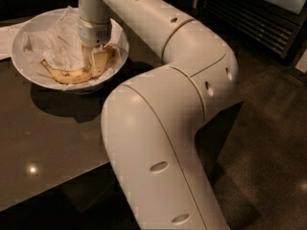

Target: Pick banana from white bowl

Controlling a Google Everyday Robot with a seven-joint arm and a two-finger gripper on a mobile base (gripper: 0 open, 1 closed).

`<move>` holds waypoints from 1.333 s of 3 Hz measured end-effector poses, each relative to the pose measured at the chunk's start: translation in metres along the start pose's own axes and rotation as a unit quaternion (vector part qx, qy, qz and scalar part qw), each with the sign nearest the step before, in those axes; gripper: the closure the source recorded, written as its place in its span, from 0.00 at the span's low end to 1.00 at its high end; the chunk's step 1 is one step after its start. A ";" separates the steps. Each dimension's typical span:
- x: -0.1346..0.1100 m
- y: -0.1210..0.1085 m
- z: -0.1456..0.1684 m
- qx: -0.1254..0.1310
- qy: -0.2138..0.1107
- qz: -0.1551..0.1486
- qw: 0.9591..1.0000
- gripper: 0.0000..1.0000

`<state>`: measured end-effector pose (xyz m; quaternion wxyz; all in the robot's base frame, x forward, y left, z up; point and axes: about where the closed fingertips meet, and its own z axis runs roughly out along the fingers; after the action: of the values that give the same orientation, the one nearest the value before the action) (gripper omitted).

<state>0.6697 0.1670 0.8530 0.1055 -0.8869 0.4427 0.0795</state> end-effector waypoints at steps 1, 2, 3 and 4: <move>-0.001 -0.003 -0.004 0.015 -0.003 0.003 1.000 1.00; -0.006 -0.001 -0.022 0.037 -0.008 0.002 0.999 1.00; -0.008 0.003 -0.036 0.056 -0.019 0.007 0.998 1.00; -0.005 0.015 -0.056 0.091 -0.028 0.014 0.995 1.00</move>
Offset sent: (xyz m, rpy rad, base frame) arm -0.0163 -0.0134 0.0527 0.0812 -0.0684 -0.0256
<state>0.6568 0.1476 0.9068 0.1970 -0.8648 0.4573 0.0648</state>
